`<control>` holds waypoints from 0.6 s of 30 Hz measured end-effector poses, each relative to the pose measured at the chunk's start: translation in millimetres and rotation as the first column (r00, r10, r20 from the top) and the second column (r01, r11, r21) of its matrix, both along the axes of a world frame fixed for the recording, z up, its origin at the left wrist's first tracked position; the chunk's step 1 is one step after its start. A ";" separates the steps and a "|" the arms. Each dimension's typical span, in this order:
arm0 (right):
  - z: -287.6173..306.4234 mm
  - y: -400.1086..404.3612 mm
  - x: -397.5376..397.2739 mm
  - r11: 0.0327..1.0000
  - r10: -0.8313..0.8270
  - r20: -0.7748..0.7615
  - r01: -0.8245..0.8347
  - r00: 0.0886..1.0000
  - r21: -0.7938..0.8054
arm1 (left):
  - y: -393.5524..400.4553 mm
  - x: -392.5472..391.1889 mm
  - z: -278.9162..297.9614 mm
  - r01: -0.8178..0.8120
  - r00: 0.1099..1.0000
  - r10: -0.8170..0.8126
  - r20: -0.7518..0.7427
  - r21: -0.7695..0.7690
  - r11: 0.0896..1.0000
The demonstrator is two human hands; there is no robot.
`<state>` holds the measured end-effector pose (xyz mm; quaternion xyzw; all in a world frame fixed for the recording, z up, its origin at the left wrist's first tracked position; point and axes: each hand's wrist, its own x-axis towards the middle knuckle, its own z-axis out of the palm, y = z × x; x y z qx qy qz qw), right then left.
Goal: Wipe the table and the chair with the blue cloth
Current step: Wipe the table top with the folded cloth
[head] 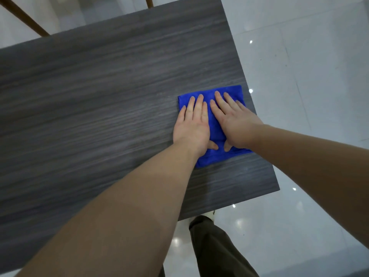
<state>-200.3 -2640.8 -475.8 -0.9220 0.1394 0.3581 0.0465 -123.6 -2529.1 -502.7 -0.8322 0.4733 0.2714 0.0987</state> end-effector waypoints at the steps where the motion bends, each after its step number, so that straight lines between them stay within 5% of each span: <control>1: 0.5 7.4 4.7 1.000 0.000 -0.003 0.000 1.000 -0.013 | 5.9 4.1 0.2 -0.001 1.000 0.001 0.003 0.001 1.000; 18: -4.4 155.7 96.6 0.996 0.047 -0.008 -0.048 0.999 -0.073 | 153.2 92.2 0.6 0.017 0.997 -0.025 0.075 0.100 0.995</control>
